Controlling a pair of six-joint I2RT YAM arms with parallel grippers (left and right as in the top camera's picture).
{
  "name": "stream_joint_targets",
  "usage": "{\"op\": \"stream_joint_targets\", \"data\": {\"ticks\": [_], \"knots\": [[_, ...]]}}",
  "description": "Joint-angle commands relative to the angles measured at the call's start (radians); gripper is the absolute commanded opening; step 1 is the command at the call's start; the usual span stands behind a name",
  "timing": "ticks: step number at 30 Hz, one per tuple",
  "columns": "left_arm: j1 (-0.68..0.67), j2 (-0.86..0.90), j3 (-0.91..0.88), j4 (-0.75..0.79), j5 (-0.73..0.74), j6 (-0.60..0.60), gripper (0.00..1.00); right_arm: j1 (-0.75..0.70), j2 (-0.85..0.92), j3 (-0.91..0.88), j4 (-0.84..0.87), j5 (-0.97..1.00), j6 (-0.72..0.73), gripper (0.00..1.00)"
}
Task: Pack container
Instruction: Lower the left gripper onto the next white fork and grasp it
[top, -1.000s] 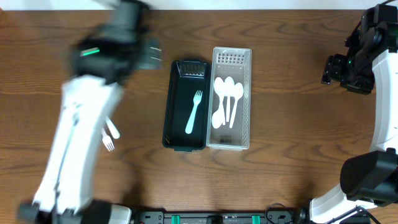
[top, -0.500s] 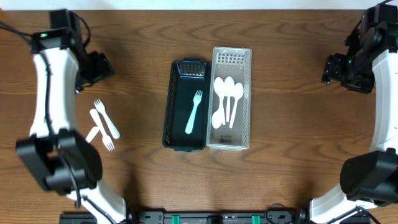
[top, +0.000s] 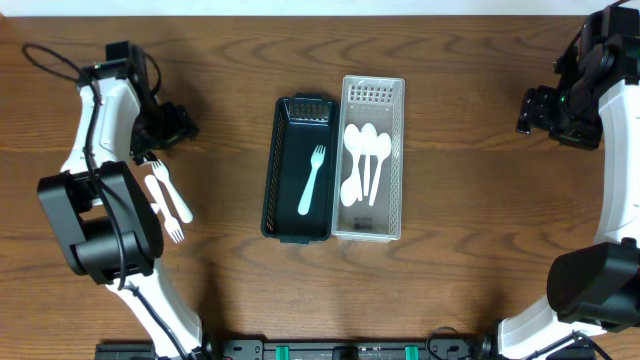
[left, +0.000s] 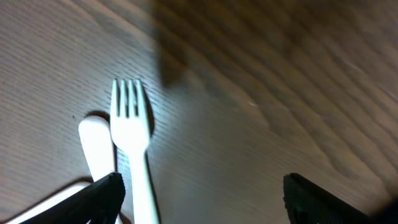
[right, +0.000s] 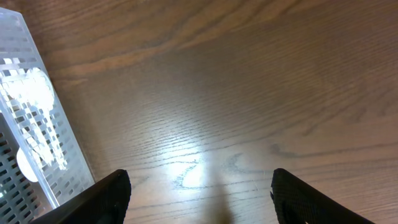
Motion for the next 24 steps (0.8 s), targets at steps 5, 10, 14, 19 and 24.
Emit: {"op": "stream_joint_targets", "data": {"ticks": [5,10,14,19,24], "knots": [[0.065,0.009,-0.093,0.074,0.018,0.021,0.84,0.001,0.003,0.003,-0.008,0.007,-0.018,0.76],[0.063,0.01,-0.101,0.091,0.018,0.062,0.84,0.001,0.003,0.003,-0.016,0.007,-0.014,0.75],[0.063,0.01,-0.101,0.111,0.018,0.062,0.84,0.001,0.003,0.003,-0.018,0.007,-0.014,0.76],[0.063,0.012,-0.101,0.135,0.018,0.061,0.84,0.001,0.003,0.003,-0.024,0.007,-0.014,0.75],[0.063,0.033,-0.101,0.159,0.018,0.061,0.84,0.001,0.003,0.003,-0.031,0.007,-0.014,0.75]]}}
